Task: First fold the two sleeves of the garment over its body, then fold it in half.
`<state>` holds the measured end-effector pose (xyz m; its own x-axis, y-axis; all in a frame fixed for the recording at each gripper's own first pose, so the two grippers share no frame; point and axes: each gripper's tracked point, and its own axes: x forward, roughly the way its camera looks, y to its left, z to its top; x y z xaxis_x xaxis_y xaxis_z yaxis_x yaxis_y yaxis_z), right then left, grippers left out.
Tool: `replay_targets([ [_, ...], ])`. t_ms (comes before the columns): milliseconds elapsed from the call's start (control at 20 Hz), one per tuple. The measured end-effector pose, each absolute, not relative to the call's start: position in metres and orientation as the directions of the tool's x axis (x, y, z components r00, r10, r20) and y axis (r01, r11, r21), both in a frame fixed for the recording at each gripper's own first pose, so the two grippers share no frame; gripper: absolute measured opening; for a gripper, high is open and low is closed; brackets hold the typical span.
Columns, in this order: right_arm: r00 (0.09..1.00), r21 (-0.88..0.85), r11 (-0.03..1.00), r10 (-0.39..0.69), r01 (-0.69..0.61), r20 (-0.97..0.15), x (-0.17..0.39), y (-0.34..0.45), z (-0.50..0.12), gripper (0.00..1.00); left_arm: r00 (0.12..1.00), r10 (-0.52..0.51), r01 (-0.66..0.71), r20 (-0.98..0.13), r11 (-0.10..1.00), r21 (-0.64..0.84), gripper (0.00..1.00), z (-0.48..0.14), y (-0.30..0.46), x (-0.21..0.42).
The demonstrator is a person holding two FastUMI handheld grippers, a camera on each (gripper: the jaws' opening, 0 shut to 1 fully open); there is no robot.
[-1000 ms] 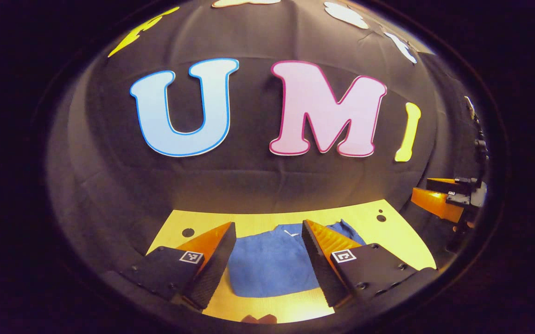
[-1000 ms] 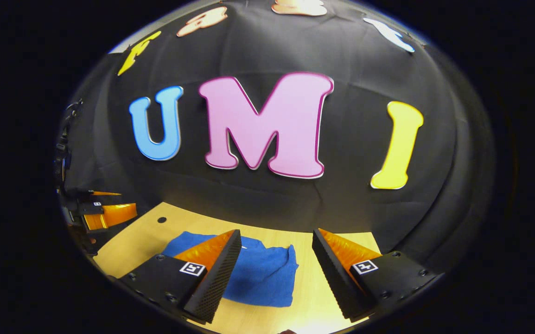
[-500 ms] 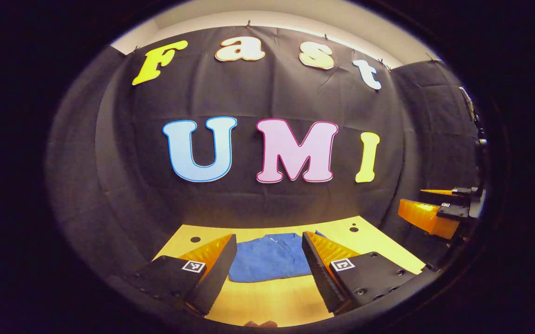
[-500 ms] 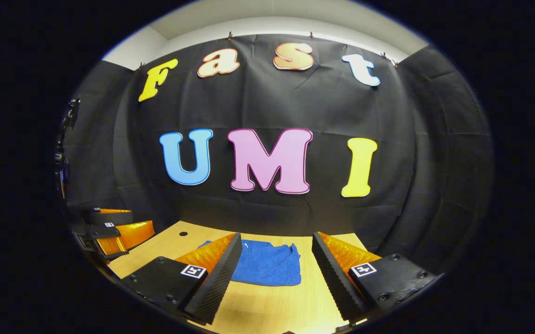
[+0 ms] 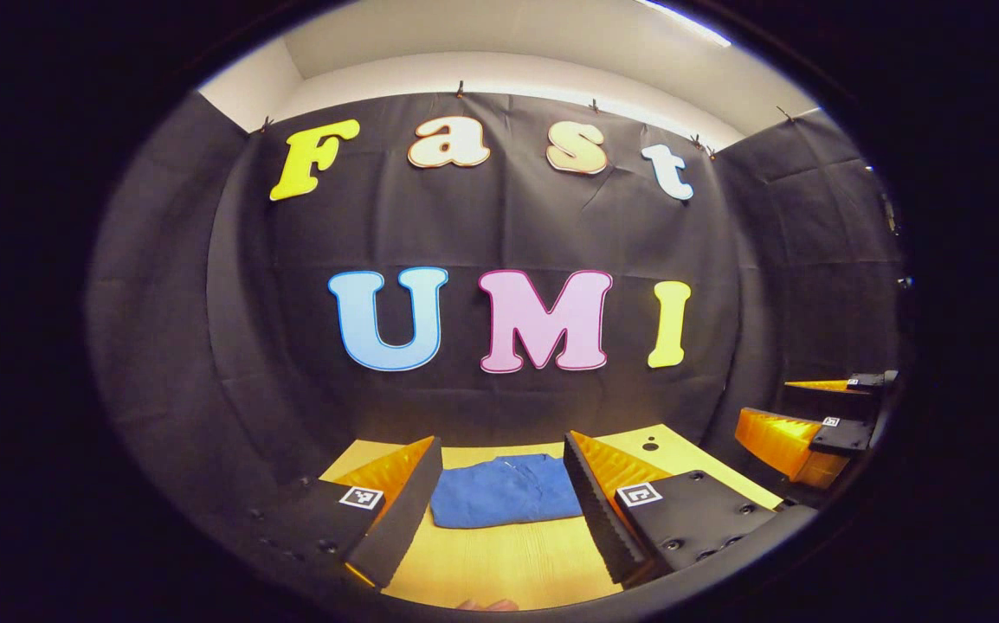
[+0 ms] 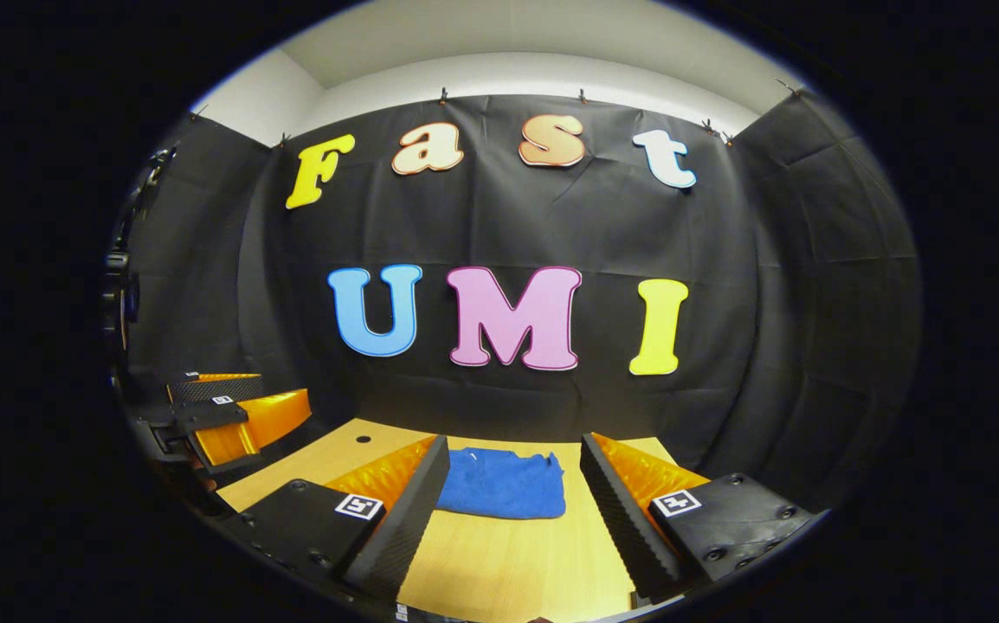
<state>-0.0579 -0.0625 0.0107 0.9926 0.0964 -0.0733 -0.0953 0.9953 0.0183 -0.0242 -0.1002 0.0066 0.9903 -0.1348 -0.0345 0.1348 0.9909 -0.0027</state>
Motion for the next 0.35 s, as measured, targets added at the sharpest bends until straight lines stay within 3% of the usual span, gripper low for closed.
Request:
replay_targets([
  [350, 0.995, -0.03, 0.995, 0.093, -0.094, -0.034, -0.064, -0.096, 0.026, 0.96, 0.973, -0.227, 0.223, -0.04, 0.971, -0.084, 0.8, 0.011, -0.154, -0.032],
])
